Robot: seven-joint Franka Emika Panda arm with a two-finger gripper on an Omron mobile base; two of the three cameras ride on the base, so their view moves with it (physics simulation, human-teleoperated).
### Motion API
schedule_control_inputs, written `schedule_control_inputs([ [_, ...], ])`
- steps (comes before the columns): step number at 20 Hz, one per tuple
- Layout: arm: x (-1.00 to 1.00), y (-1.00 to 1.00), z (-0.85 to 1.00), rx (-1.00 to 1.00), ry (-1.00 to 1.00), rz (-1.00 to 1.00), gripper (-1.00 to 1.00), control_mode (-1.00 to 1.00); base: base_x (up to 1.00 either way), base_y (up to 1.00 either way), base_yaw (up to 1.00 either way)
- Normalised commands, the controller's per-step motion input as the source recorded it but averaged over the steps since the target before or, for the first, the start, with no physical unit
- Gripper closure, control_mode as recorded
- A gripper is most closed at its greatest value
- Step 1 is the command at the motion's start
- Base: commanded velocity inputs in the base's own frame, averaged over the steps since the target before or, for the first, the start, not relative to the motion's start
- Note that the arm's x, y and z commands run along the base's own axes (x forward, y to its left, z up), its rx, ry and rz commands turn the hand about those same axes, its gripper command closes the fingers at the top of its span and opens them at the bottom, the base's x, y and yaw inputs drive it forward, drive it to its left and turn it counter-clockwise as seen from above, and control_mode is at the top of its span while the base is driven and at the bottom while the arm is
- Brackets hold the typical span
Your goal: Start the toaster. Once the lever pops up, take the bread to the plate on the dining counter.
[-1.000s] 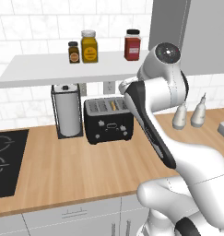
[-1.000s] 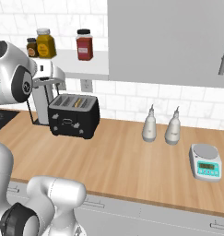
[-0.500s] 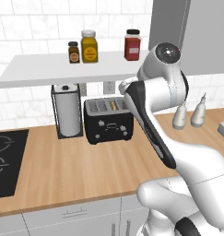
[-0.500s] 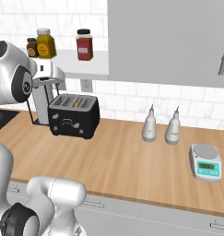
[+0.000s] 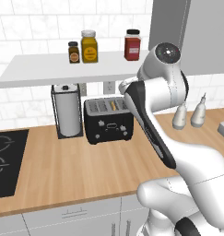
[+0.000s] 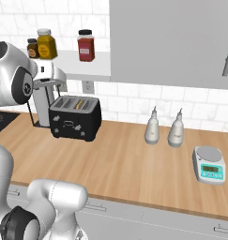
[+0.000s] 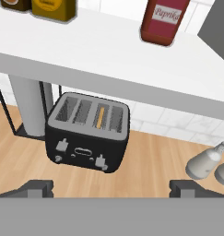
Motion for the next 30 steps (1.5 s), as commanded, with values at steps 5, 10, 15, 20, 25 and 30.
schedule_control_inputs([
  [5,0.0,0.0,0.0,0.0,0.0,0.0,-1.0,-1.0,0.0,0.0,0.0],
  [10,0.0,0.0,0.0,0.0,0.0,0.0,-1.0,-1.0,0.0,0.0,0.0],
  [15,0.0,0.0,0.0,0.0,0.0,0.0,-1.0,-1.0,0.0,0.0,0.0],
  [20,0.0,0.0,0.0,0.0,0.0,0.0,-1.0,-1.0,0.0,0.0,0.0],
  [25,0.0,0.0,0.0,0.0,0.0,0.0,-1.0,-1.0,0.0,0.0,0.0],
  [30,0.0,0.0,0.0,0.0,0.0,0.0,-1.0,-1.0,0.0,0.0,0.0],
])
